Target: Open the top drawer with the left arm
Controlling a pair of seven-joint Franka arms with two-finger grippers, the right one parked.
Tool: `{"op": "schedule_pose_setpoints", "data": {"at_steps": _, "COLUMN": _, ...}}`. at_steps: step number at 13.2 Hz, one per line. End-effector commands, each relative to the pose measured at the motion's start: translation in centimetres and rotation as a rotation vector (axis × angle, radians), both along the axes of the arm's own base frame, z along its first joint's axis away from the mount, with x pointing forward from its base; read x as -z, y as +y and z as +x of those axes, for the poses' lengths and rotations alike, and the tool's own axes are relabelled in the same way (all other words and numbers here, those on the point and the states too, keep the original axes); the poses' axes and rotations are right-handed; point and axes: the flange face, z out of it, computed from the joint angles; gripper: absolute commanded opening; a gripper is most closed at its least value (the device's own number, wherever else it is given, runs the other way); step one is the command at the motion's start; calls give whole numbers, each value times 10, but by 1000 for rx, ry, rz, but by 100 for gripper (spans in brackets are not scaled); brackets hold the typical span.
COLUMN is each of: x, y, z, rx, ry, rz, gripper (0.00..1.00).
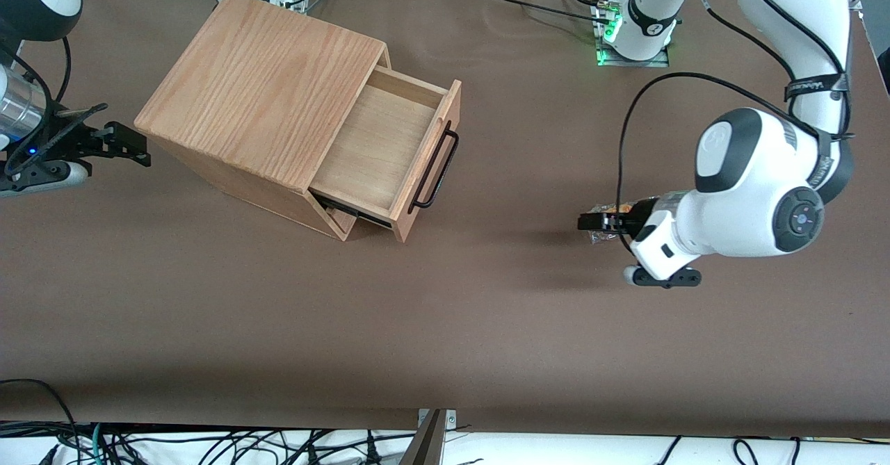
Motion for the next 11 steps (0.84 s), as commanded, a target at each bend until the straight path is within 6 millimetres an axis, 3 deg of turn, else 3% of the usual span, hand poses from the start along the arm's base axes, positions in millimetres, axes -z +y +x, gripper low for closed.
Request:
{"op": "schedule_pose_setpoints", "data": {"at_steps": 1, "x": -3, "y": 52, "z": 2, "rx": 26, "ry": -12, "rz": 38, "gripper": 100}}
{"op": "schedule_pose_setpoints", "data": {"at_steps": 4, "x": -30, "y": 87, "z": -14, "rx": 172, "ry": -87, "rz": 222, "gripper": 100}}
{"op": "schedule_pose_setpoints", "data": {"at_steps": 6, "x": -52, "y": 106, "z": -35, "rx": 183, "ry": -115, "rz": 321, "gripper": 100}}
{"op": "schedule_pose_setpoints", "data": {"at_steps": 8, "x": -77, "y": 138, "z": -61, "rx": 156, "ry": -200, "rz": 341, "gripper": 100}}
{"op": "schedule_pose_setpoints", "data": {"at_steps": 10, "x": -107, "y": 152, "z": -83, "rx": 151, "ry": -240, "rz": 337, "gripper": 100}}
{"op": "schedule_pose_setpoints", "data": {"at_steps": 11, "x": -131, "y": 153, "z": -95, "rx": 146, "ry": -269, "rz": 337, "gripper": 100}}
